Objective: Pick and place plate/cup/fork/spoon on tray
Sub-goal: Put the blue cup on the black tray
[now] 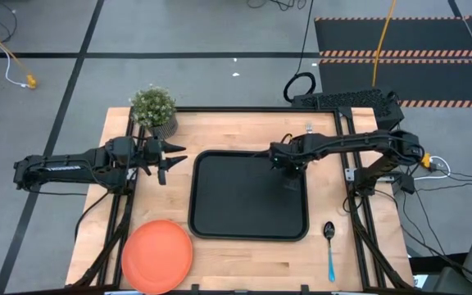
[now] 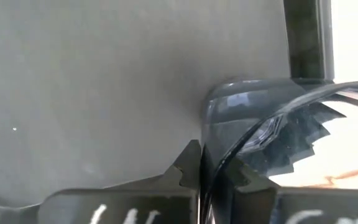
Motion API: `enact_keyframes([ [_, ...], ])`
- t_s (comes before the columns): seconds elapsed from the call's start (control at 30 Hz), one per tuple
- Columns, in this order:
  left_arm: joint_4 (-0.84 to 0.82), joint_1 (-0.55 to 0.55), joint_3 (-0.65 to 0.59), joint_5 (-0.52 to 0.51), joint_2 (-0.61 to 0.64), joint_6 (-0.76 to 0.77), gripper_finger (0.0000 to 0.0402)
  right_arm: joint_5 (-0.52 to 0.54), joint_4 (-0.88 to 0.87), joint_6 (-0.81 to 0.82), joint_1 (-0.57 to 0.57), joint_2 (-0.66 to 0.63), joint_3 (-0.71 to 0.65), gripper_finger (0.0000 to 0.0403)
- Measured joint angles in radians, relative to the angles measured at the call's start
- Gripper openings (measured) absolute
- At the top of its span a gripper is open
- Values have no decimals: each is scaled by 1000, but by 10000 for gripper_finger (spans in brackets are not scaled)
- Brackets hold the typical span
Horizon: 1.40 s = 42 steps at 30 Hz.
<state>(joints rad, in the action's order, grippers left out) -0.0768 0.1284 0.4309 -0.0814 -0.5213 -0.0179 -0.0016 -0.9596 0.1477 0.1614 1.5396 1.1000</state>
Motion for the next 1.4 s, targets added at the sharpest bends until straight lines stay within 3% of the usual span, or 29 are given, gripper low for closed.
enact_keyframes([
  [0.8, -2, 0, 0, -9, 0, -6, 136, -29, 74, -92, 68, 9, 6, 0],
  [1.4, -8, 0, 0, -18, 0, -6, 136, -62, -40, -35, 34, 13, 40, 10],
])
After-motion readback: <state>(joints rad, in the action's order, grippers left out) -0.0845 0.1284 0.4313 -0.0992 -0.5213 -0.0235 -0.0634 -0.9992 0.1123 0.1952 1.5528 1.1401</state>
